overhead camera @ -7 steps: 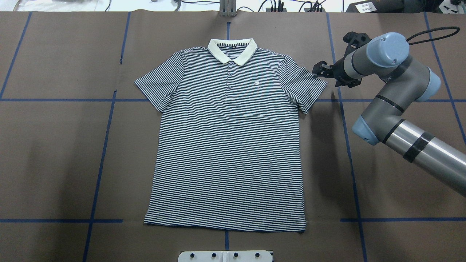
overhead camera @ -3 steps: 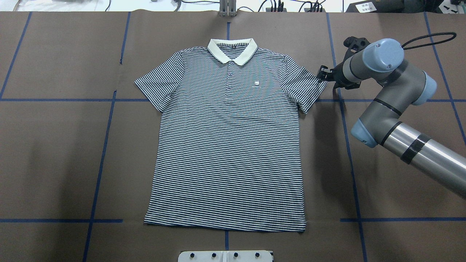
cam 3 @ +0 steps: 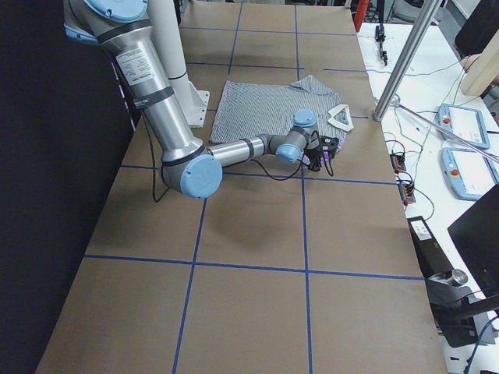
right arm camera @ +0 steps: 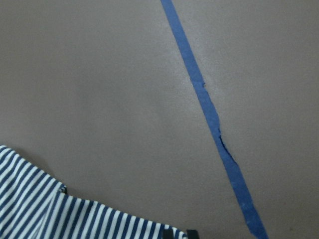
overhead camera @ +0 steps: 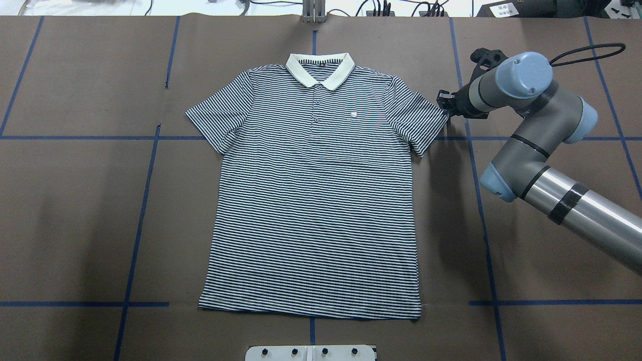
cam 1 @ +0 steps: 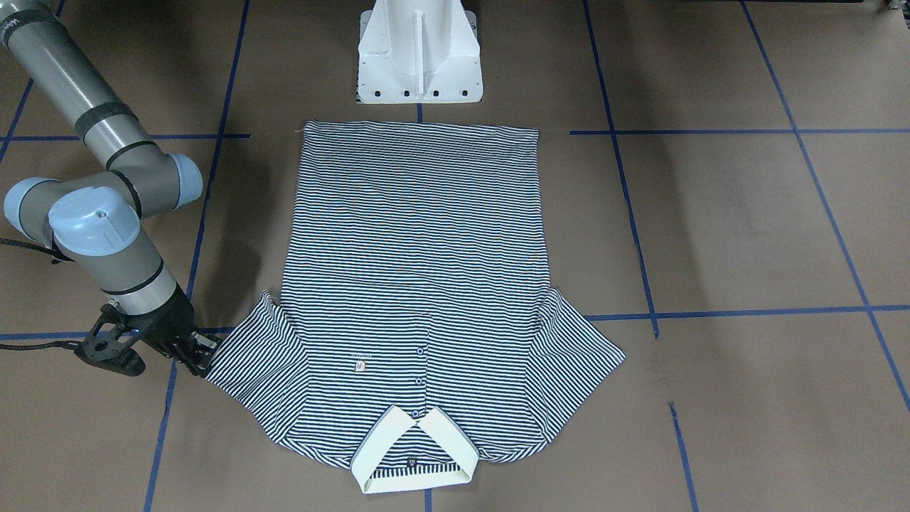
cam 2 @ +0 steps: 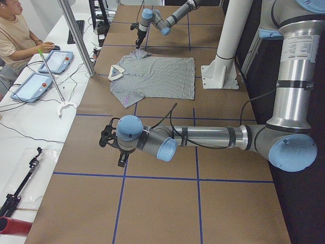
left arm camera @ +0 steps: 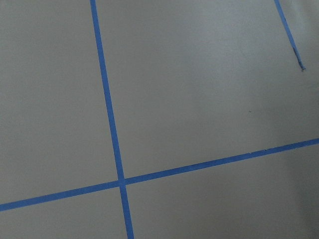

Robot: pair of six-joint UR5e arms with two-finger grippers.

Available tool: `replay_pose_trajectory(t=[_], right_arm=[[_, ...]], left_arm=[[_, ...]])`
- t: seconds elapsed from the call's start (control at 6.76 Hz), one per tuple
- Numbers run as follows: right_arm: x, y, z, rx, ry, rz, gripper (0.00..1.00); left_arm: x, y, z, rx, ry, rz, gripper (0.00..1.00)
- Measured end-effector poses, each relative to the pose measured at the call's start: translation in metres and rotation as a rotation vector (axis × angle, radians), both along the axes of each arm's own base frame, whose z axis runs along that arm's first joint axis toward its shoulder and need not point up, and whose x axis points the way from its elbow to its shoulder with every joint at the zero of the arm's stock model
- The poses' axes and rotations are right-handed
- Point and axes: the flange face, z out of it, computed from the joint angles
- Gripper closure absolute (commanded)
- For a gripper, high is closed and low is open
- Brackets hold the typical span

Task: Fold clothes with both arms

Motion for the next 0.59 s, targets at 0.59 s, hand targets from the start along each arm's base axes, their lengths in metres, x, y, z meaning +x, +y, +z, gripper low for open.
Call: replay_pose_trajectory(t=[0.59], right_arm=[[-0.076,0.015,-0.106,0.034,-0.120,-0.036,1.00]], left_arm=[[0.000,0.000,-0.001,0.000,0.000,0.000,0.00]])
